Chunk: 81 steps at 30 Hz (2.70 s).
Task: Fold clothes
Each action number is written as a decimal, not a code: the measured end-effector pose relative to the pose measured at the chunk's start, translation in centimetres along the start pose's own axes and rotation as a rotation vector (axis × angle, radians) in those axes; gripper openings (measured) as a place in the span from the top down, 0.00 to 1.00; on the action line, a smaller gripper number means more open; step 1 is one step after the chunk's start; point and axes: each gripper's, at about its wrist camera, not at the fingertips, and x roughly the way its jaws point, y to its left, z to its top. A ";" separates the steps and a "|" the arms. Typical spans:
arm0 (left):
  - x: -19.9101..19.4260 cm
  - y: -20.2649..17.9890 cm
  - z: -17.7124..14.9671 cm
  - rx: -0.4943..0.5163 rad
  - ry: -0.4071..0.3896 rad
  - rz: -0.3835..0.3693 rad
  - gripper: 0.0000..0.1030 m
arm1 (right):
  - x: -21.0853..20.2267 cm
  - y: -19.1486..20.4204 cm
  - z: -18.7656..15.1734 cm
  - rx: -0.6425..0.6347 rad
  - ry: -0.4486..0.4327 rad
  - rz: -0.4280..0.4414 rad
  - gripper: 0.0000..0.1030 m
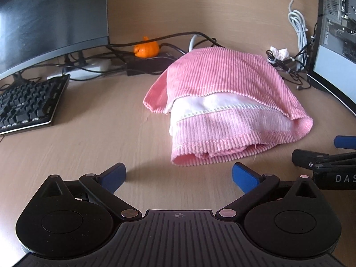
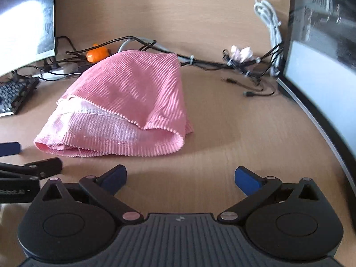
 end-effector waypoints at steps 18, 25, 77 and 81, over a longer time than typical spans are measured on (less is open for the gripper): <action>-0.1 -0.2 -0.1 -0.006 0.000 -0.001 0.00 | 0.0 -0.1 0.0 -0.010 0.001 0.016 0.00; 0.1 0.2 0.0 0.004 0.000 -0.013 0.00 | 0.0 -0.2 0.1 -0.012 0.001 0.019 0.00; 0.3 0.1 0.1 -0.001 0.002 -0.008 0.00 | 0.0 -0.1 0.1 -0.011 0.001 0.017 0.00; 0.2 0.1 0.1 -0.004 0.001 -0.011 0.00 | 0.0 -0.1 0.1 -0.011 0.002 0.017 0.00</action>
